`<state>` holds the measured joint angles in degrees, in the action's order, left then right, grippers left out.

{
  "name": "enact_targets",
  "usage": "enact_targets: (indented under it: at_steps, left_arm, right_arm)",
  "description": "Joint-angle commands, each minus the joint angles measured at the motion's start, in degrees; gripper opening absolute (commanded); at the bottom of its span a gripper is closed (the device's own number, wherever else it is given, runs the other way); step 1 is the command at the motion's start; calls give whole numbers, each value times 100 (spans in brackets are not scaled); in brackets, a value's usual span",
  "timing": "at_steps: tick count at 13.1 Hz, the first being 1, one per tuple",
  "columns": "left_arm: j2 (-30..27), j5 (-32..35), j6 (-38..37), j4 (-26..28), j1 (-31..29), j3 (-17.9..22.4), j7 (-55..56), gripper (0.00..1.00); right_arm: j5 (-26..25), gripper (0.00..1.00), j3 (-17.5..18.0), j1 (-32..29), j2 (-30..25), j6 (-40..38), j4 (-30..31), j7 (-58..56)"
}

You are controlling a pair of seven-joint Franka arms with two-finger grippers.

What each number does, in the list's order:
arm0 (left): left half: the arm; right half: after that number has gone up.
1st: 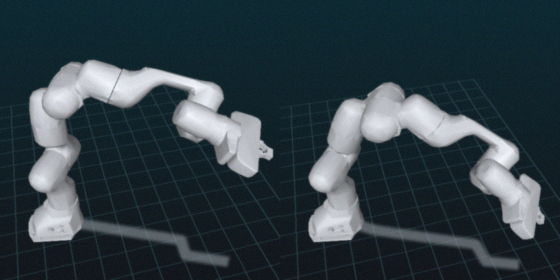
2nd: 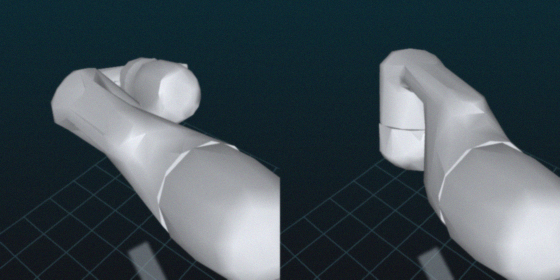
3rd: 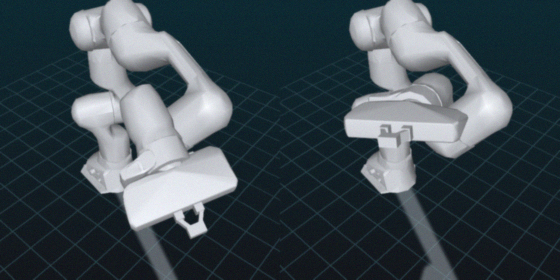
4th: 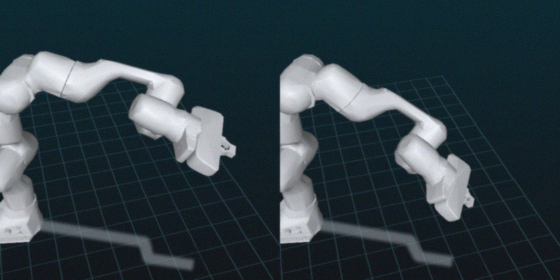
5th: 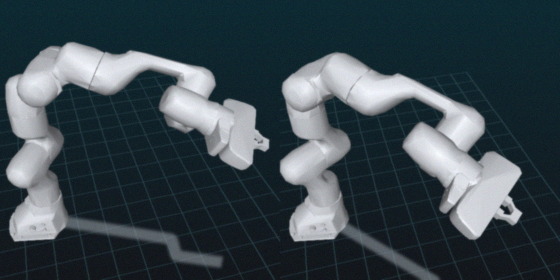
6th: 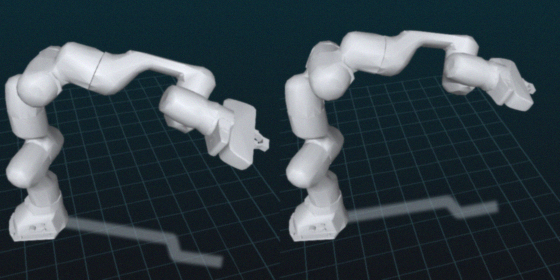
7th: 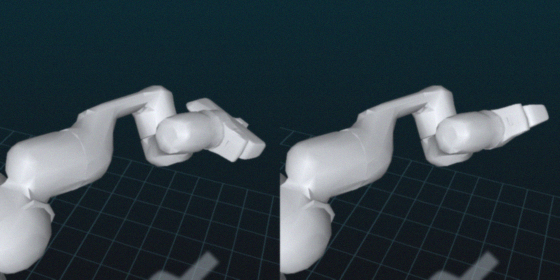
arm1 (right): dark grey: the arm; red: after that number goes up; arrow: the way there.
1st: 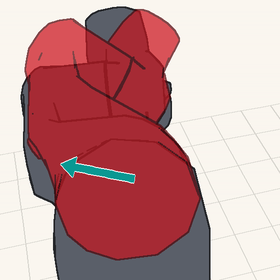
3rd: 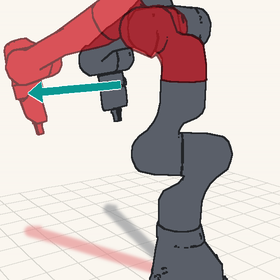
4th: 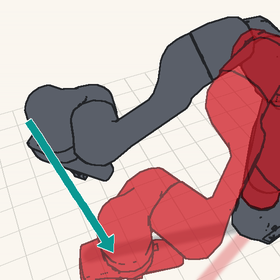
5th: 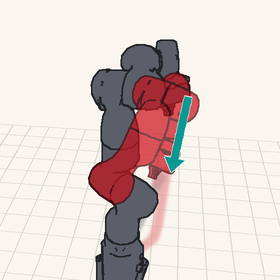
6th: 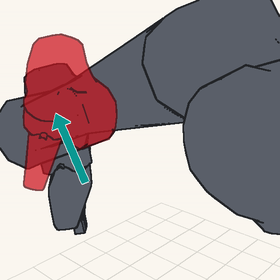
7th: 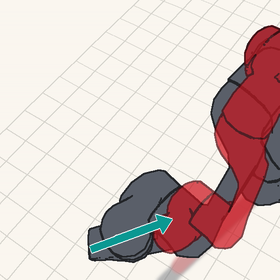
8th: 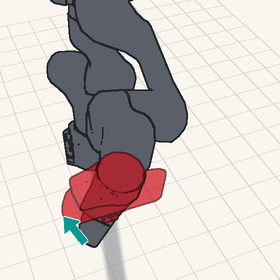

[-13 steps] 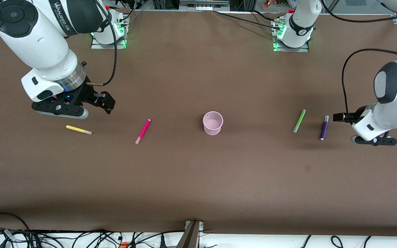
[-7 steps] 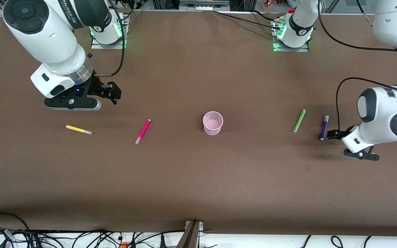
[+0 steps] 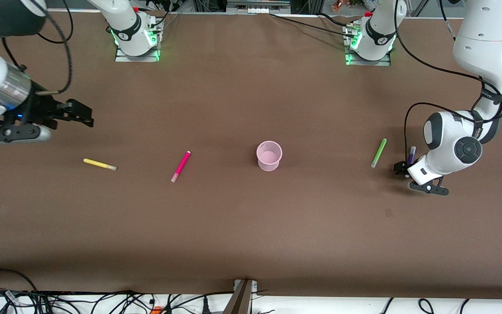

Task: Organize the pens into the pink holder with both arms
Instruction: 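Move the left gripper to the purple marker while the right gripper rises, then close the left gripper on the purple marker and lift it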

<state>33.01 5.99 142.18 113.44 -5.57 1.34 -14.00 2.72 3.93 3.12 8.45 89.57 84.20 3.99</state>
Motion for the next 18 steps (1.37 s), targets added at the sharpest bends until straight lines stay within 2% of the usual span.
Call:
enact_targets:
  at_steps: [1, 2, 4, 5, 7, 8, 12, 15, 16, 18]
  left_arm:
    - [-180, 69, 3, 248, -32, -37, -129, 100]
    - [-189, 69, 3, 257, -23, -54, -129, 95]
    - [-198, 69, 3, 257, -32, -72, -147, 54]
    - [-207, 69, -6, 257, -23, -72, -156, 38]
    - [-207, 69, -15, 222, -32, -72, -522, 9]
    - [-207, 60, -6, 196, -49, -63, -690, 0]
    - [-207, 69, -6, 126, -102, -63, -823, 0]
    - [-294, 69, -198, -198, -67, -72, -859, 0]
    - [-321, 69, -556, -478, -15, -81, -867, 0]
    - [-339, 34, -1583, -1128, -40, -456, -868, 0]
  right_arm:
    - [79, 100, 196, -206, -729, 25, 825, -100]
    - [62, 100, 196, -206, -757, -10, 879, -91]
    - [27, 100, 187, -198, -591, -1, 827, -39]
    - [18, 100, 187, -180, -590, 25, 818, -12]
    - [-9, 100, 204, -101, -599, 43, 818, 6]
    - [-26, 100, 196, -92, -590, 60, 809, 6]
    - [-26, 100, 152, -153, -528, 87, 651, -55]
    - [-193, 100, 151, -136, -528, 34, 545, -56]
    - [-193, 100, 152, -127, -493, -9, 545, -108]
    - [-193, 100, 187, -92, -511, -36, 545, -100]
